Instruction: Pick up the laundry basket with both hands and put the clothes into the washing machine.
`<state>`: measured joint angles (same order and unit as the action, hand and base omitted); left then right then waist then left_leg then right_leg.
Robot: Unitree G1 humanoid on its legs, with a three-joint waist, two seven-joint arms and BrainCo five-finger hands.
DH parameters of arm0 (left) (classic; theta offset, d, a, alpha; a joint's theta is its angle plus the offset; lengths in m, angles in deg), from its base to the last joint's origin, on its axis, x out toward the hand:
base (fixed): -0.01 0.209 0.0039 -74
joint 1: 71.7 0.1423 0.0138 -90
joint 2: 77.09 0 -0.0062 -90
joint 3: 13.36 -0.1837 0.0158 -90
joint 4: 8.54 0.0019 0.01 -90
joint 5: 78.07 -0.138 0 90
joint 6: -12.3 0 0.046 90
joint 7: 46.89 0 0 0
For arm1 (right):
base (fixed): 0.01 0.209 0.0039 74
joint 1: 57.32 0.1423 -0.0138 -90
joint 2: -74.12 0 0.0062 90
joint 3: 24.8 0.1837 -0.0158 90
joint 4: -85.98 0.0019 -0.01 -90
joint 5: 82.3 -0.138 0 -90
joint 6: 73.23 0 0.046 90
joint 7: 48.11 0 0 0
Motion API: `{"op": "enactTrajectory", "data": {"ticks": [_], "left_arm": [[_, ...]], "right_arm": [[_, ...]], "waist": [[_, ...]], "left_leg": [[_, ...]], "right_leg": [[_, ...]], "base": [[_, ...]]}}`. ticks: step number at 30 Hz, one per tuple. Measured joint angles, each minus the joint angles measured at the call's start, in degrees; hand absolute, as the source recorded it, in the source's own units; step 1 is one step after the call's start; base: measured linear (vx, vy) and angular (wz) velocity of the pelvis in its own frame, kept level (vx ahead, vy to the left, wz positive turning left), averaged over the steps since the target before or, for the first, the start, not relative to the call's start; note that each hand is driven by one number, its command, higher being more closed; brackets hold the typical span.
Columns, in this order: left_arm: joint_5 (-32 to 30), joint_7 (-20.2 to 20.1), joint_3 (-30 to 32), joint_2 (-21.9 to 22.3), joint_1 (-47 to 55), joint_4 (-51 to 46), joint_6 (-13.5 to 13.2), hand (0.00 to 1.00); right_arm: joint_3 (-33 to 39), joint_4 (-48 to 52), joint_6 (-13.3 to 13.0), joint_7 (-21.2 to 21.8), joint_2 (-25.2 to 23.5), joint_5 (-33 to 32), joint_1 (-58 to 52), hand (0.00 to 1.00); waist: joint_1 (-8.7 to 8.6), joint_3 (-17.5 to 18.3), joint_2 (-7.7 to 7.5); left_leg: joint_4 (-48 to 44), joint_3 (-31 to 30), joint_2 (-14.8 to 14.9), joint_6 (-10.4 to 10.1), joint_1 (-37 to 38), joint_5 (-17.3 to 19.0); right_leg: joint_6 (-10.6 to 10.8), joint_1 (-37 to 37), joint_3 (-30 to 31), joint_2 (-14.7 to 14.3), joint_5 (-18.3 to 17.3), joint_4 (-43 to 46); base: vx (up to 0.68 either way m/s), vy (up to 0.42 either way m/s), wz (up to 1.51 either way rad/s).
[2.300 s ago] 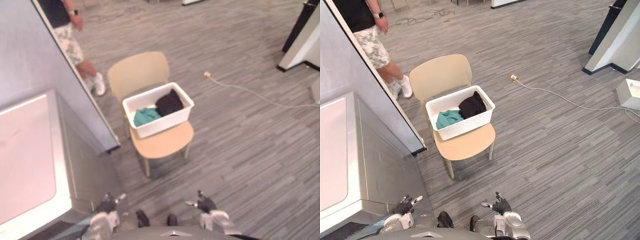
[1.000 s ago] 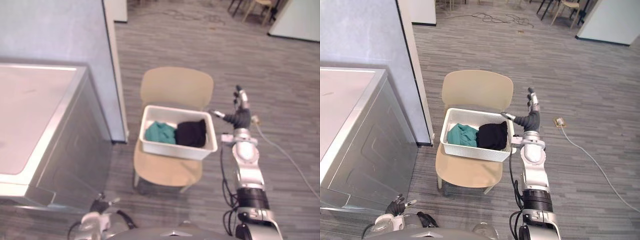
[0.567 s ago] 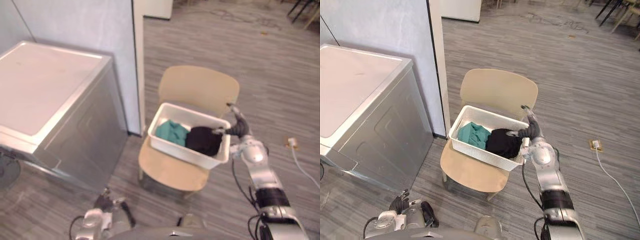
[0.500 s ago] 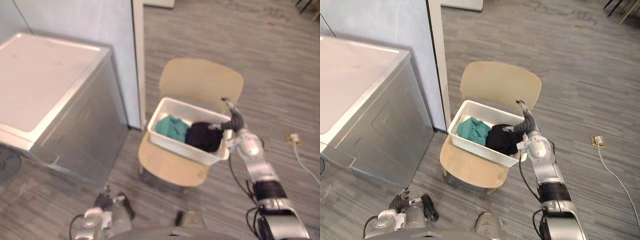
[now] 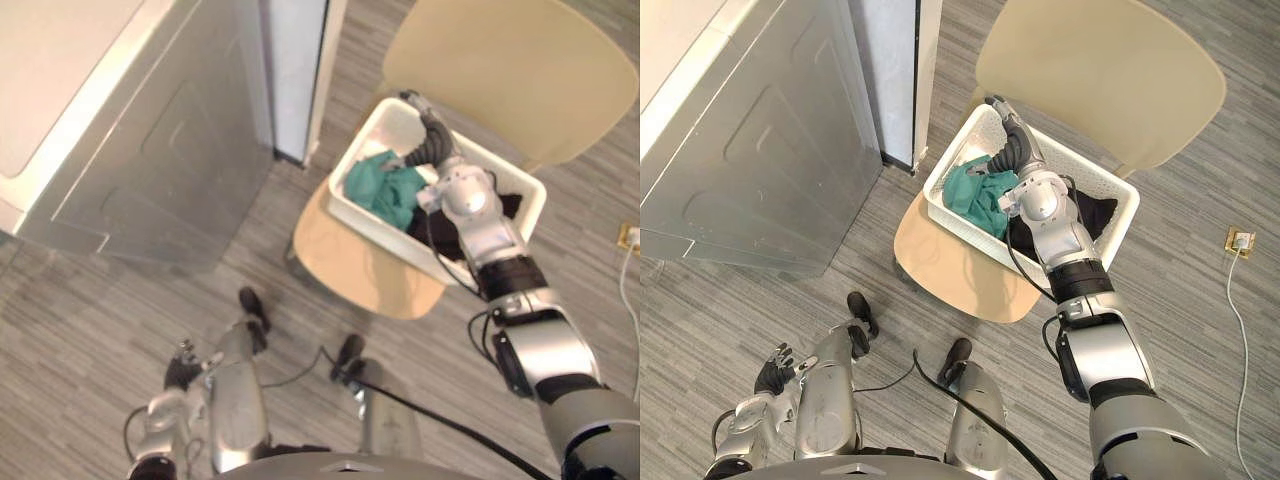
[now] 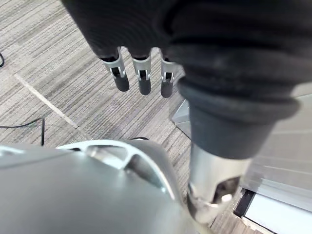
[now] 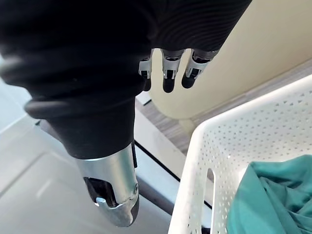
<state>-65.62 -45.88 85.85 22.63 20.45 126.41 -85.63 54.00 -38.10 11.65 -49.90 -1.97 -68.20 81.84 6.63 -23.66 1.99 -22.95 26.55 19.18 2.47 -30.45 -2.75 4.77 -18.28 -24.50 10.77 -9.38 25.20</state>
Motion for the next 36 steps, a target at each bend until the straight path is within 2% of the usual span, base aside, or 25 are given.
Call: {"op": "enactTrajectory", "data": {"ticks": [3, 12, 21, 28, 36], "left_arm": [[1.04, -0.02, -0.05, 0.1, -0.47, -1.76, -0.19, 0.0], [3.85, -0.21, -0.17, 0.82, -1.42, -4.16, -0.38, 0.0], [9.28, -1.61, -0.2, 1.16, -1.53, -8.38, -1.15, 0.0], [13.58, -2.67, -0.22, 2.16, -2.11, -10.51, -1.29, 0.0], [22.56, -3.68, -0.13, 2.91, -2.63, -13.89, -2.23, 0.0]], "right_arm": [[-0.19, -3.79, 0.59, 0.06, 0.44, 1.05, 1.46, 0.0], [-2.44, -7.57, 1.59, 1.94, 2.83, 0.68, 5.97, 0.0], [-10.82, -10.15, 1.6, 6.45, 5.96, -1.46, 10.39, 0.0], [-15.65, -13.5, 1.63, 8.94, 7.45, -1.44, 10.61, 0.0], [-17.99, -14.82, 2.49, 10.5, 10.52, -2.72, 10.82, 0.0]], "waist": [[0.93, -0.17, 0.01], [1.25, -1.59, 0.04], [1.43, -1.66, 0.0], [2.36, -2.08, -0.02], [2.72, -2.4, -0.13]], "left_leg": [[0.96, -0.47, -0.39, -0.05, -0.91, -0.79], [3.85, 0.58, -0.63, -0.36, -2.27, -2.5], [4.08, 3.82, 0.61, -0.19, -3.25, -2.72], [4.14, 4.78, 0.82, 0.05, -3.99, -2.81], [4.33, 5.33, 1.13, 0.5, -6.02, -3.15]], "right_leg": [[-0.06, -0.76, -0.67, 0.12, 0.03, 0.06], [-0.61, -3.78, -1.12, 0.68, -0.03, 1.45], [-0.69, -5.65, -1.5, 1.02, -0.03, 2.02], [-0.7, -6.26, -1.86, 1.12, -0.02, 1.81], [-0.86, -8.05, -3.39, 1.44, 0.08, 2.25]], "base": [[0.01, -0.008, 0.13], [0.0, -0.035, 0.01], [0.03, -0.044, -0.02], [0.05, -0.034, 0.0], [0.05, -0.042, 0.01]]}}
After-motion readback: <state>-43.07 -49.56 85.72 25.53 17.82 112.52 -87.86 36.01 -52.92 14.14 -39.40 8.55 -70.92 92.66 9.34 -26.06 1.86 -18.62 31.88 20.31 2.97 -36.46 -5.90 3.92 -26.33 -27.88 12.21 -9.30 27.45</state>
